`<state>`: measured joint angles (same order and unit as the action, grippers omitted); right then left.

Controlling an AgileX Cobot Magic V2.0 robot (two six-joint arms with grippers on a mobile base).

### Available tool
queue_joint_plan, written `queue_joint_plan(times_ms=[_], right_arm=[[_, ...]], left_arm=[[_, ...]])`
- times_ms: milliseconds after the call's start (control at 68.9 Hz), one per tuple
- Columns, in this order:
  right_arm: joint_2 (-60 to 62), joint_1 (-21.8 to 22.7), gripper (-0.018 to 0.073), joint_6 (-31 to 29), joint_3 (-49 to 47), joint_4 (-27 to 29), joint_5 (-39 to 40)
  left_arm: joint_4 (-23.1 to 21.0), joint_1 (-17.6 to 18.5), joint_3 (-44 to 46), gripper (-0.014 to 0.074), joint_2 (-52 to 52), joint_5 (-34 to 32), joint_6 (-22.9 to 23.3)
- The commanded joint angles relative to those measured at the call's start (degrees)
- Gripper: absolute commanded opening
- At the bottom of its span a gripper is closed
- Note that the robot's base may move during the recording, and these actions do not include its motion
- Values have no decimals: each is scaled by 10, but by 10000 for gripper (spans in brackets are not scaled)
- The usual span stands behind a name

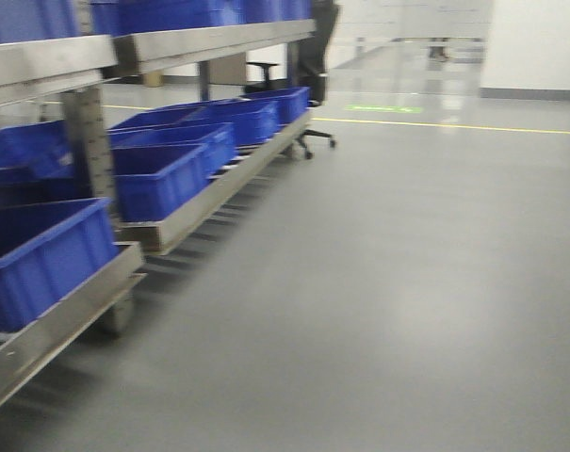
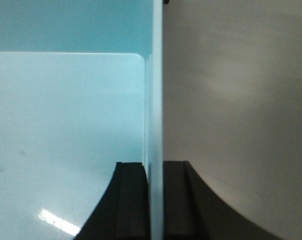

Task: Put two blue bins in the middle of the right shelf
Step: 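Drive the base to another shelf while holding the bin with both grippers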

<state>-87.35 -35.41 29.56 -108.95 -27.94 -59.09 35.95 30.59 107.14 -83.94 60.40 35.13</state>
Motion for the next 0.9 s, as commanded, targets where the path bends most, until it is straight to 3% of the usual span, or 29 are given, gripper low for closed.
queue_joint_plan(times_ms=[0,885], right_arm=[[6,4,-162,-5,-2,-29,18],[6,4,-162,-5,-2,-29,18]], left_arm=[[20,0,3,-111,8,-14,1],[20,0,3,-111,8,-14,1]])
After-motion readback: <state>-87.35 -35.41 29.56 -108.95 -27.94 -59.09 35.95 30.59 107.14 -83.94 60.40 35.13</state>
